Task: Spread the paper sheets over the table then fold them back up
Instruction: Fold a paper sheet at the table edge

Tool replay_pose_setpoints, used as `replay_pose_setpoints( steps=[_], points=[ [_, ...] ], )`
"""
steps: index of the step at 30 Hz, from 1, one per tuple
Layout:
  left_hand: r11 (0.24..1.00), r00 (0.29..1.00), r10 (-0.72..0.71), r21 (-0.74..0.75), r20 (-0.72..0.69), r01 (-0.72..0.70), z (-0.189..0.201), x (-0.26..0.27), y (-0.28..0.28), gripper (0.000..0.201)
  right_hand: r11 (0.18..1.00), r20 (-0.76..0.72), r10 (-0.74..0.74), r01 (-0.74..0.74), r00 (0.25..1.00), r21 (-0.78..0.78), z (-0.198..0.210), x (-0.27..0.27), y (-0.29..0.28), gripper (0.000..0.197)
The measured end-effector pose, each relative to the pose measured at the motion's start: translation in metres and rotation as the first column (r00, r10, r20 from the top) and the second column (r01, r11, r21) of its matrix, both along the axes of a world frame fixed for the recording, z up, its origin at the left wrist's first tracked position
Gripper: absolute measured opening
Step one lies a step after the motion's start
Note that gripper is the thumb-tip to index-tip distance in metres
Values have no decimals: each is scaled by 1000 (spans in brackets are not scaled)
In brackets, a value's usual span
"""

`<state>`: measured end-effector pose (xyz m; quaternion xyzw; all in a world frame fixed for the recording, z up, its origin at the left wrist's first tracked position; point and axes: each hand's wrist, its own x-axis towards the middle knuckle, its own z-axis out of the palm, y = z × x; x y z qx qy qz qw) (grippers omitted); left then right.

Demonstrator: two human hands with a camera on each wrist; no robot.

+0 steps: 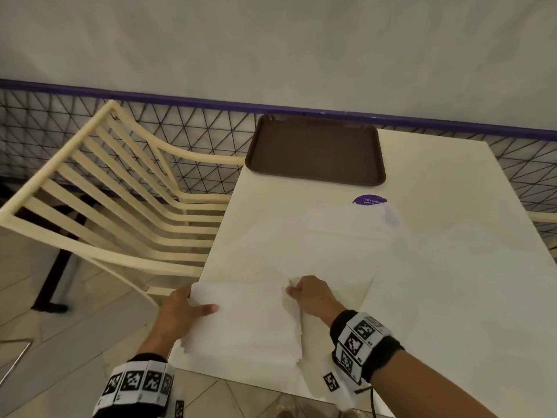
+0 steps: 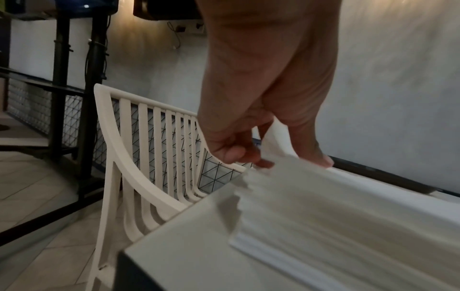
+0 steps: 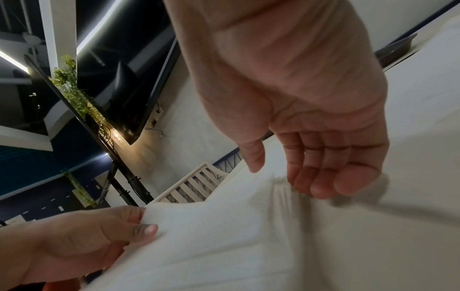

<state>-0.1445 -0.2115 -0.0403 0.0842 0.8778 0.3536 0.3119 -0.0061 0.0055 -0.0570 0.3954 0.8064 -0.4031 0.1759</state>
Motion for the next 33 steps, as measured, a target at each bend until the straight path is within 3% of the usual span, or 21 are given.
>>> replay_pose_setpoints(
  steps=[2, 5, 6, 13, 18, 26, 30, 32, 33],
  points=[
    [998, 997, 19, -58, -81, -24, -3, -1, -3, 46, 1000, 17, -3, 2, 1000, 19, -1, -1, -2, 43],
    [992, 994, 23, -122, -105, -36, -5, 4, -3, 22, 999, -52, -2, 4, 999, 36, 1, -1, -7, 40],
    [991, 994, 12, -128, -110, -26, -6, 5, -3, 23, 999, -91, -6, 9, 996, 36, 3, -1, -9, 40],
    [990, 961, 143, 51, -237, -135, 2, 12, -4, 6, 986, -289, 50, -1, 956, 168, 24, 14, -20, 28],
    [993, 948, 110, 83, -298, -89, 16, 16, -10, 10, 992, -364, -111, 128, 925, 23, 32, 32, -15, 26],
    [998, 976, 59, -4, -211, -62, -1, 16, -8, 9, 987, -285, -156, 135, 946, -92, 11, 49, -20, 8],
    [996, 978, 72, -38, -198, -81, -6, 21, -13, 21, 991, -252, -132, 130, 959, -23, 3, 59, -20, 9],
    [995, 980, 55, -76, -189, -70, -7, 25, -15, 25, 999, -146, -29, 33, 989, 23, 6, 65, -17, 5],
    [992, 982, 44, -105, -182, -64, -8, 26, -16, 27, 997, -66, 79, -78, 995, 19, 8, 66, -16, 12]
  ],
)
